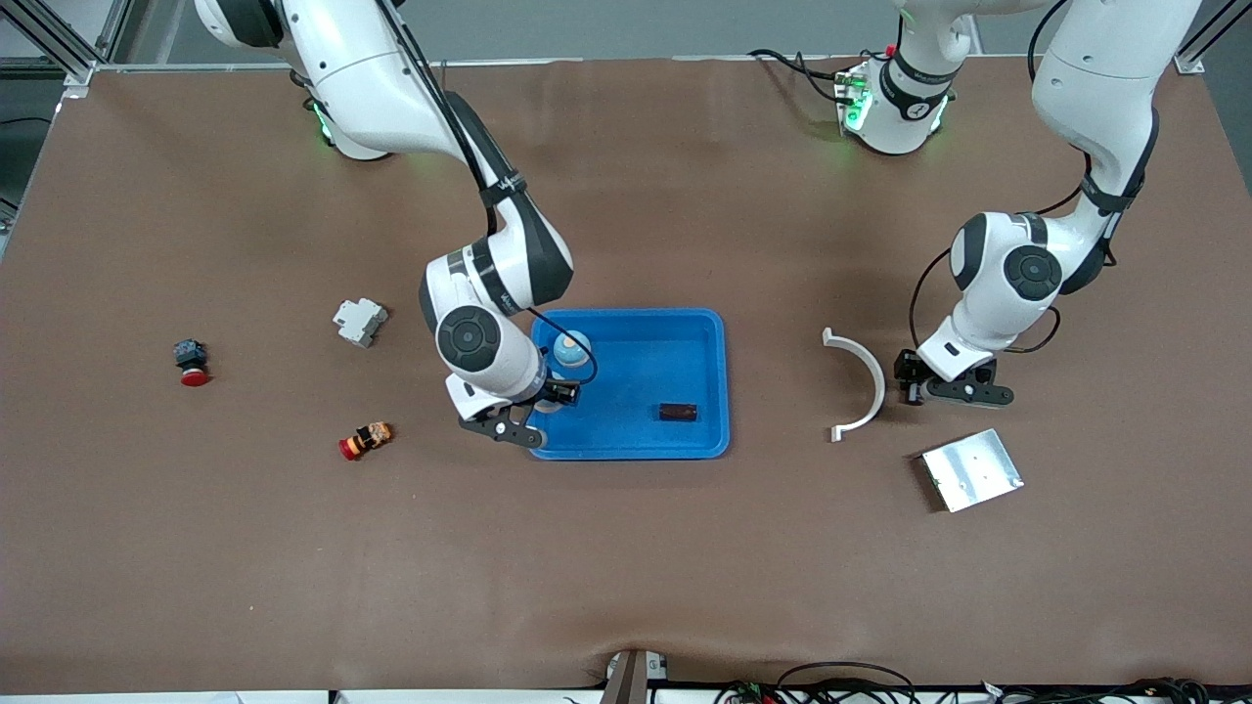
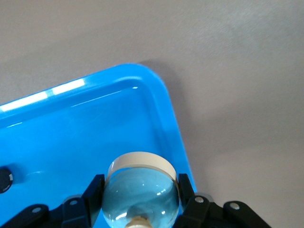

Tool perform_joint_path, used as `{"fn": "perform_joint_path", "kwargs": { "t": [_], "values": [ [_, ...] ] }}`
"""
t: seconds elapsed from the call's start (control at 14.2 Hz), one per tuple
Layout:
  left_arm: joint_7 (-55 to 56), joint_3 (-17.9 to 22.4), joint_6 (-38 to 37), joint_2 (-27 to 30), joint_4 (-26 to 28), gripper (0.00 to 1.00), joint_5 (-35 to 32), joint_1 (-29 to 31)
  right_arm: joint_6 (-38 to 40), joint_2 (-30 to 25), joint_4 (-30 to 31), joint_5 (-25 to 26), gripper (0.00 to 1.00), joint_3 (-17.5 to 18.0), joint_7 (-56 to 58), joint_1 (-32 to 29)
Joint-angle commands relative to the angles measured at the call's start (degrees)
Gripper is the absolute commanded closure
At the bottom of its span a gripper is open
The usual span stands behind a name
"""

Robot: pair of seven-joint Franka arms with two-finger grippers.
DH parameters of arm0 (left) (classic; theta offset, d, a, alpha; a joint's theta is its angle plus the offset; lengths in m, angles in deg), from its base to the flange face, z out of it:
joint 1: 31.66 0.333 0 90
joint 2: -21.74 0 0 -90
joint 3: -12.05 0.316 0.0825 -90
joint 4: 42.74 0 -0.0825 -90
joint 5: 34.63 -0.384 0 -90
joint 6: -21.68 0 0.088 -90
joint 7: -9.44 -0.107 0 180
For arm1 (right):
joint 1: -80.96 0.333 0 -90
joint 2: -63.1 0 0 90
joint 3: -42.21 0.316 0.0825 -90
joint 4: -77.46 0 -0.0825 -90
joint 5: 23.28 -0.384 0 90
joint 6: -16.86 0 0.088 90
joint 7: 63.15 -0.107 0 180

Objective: Place electrolytic capacitor and blue bell in tray
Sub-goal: 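Grasp the second capacitor with the left gripper while the right gripper carries the bell, then release the bell in the tray with the right gripper while the left gripper lifts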

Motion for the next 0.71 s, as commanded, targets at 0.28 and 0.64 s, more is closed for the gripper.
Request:
{"fn": "perform_joint_path", "kwargs": {
  "t": [0.28,0.64],
  "values": [
    [-1.05,-0.30,0.62,0.60,-0.18,1.00,0.06,0.56,-0.88,3.55,-2.14,-1.03,0.90,-0.87,-0.05,1.99],
    [-0.17,-1.35,-1.66,2.80,-1.83,1.00,0.76,0.56,-1.94,3.72,-2.14,-1.20,0.17,-0.78,-0.84,2.16]
  ]
}}
